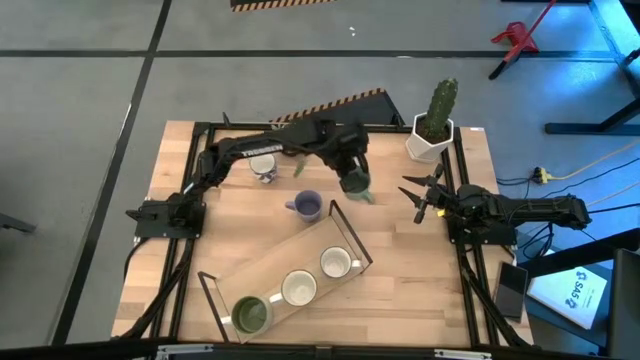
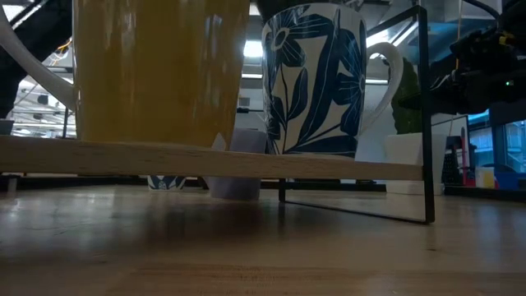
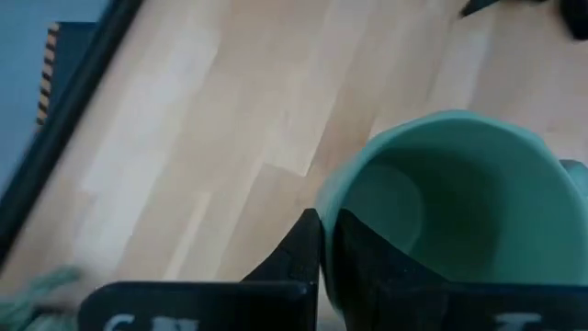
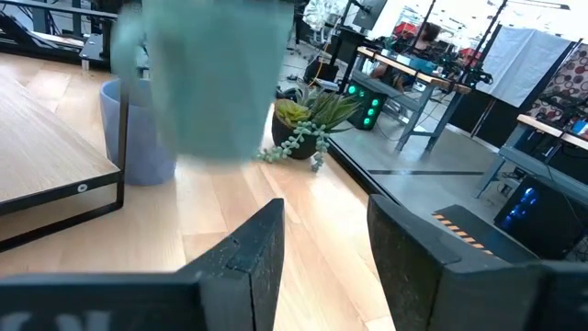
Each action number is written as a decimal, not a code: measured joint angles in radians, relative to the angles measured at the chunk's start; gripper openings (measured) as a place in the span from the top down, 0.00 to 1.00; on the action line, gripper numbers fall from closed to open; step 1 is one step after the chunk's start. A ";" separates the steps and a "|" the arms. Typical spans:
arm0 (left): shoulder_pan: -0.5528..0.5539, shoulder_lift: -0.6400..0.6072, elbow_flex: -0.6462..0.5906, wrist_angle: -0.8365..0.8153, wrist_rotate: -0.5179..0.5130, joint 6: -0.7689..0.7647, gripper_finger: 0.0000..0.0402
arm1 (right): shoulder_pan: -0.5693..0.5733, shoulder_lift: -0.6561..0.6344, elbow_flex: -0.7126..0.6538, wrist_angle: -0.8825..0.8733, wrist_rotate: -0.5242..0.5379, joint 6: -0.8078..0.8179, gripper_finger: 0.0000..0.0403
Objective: Place coffee mugs
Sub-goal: Put the green mug at the top right corner of the shelf
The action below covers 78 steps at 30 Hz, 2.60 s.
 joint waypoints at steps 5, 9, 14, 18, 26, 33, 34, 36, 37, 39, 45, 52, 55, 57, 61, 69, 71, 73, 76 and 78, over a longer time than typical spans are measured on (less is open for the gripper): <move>-0.031 -0.169 -0.045 -0.090 0.033 -0.073 0.97 | 0.000 0.003 0.000 0.000 0.000 0.000 0.65; -0.076 -0.299 -0.050 -0.216 -0.066 -0.172 0.97 | 0.000 0.015 0.000 0.000 -0.003 -0.005 0.65; -0.146 -0.412 -0.050 -0.325 -0.253 -0.340 0.97 | 0.000 0.035 0.000 0.000 -0.003 -0.004 0.65; -0.247 -0.443 -0.062 -0.457 -0.314 -0.543 0.97 | 0.000 0.046 0.000 0.000 -0.004 0.004 0.65; -0.402 -0.463 -0.275 -0.442 -0.321 -0.879 0.97 | 0.000 0.053 0.000 0.000 -0.004 0.007 0.65; -0.441 -0.465 -0.531 -0.300 -0.302 -1.044 0.97 | 0.000 0.053 0.000 0.000 -0.004 0.007 0.65; -0.438 -0.466 -0.562 -0.267 -0.302 -1.050 0.97 | 0.000 0.053 0.000 0.000 -0.004 0.007 0.65; -0.431 -0.467 -0.617 -0.185 -0.291 -1.070 0.97 | 0.000 0.053 0.000 0.000 -0.004 0.007 0.65; -0.429 -0.466 -0.636 -0.143 -0.286 -1.075 0.97 | 0.000 0.053 0.000 0.000 -0.004 0.007 0.65; -0.425 -0.466 -0.668 -0.085 -0.286 -1.082 0.97 | 0.000 0.053 0.000 0.000 -0.004 0.007 0.65; -0.396 -0.466 -0.736 0.009 -0.295 -1.136 0.97 | 0.000 0.053 0.000 0.000 -0.004 0.007 0.65; -0.396 -0.464 -0.770 0.096 -0.284 -1.154 0.97 | 0.000 0.053 0.000 0.000 -0.004 0.007 0.65; -0.401 -0.464 -0.774 0.110 -0.291 -1.157 0.97 | 0.000 0.053 0.000 0.000 -0.004 0.007 0.65; -0.405 -0.464 -0.774 0.118 -0.290 -1.161 0.97 | 0.000 0.053 0.000 0.000 -0.004 0.007 0.65; -0.421 -0.464 -0.774 0.119 -0.300 -1.166 0.97 | 0.000 0.053 0.000 0.000 -0.004 0.007 0.65; -0.437 -0.441 -0.800 0.148 -0.321 -1.179 0.97 | 0.000 0.053 0.000 0.000 -0.004 0.007 0.65; -0.437 -0.429 -0.800 0.160 -0.319 -1.175 0.97 | 0.000 0.053 0.000 0.000 -0.004 0.007 0.65; -0.438 -0.417 -0.800 0.153 -0.318 -1.172 0.97 | 0.000 0.053 0.000 0.000 -0.004 0.007 0.65; -0.438 -0.414 -0.800 0.158 -0.318 -1.171 0.97 | 0.000 0.053 0.000 0.000 -0.004 0.007 0.65; -0.437 -0.415 -0.800 0.158 -0.321 -1.170 0.97 | 0.000 0.053 0.000 0.000 -0.004 0.007 0.65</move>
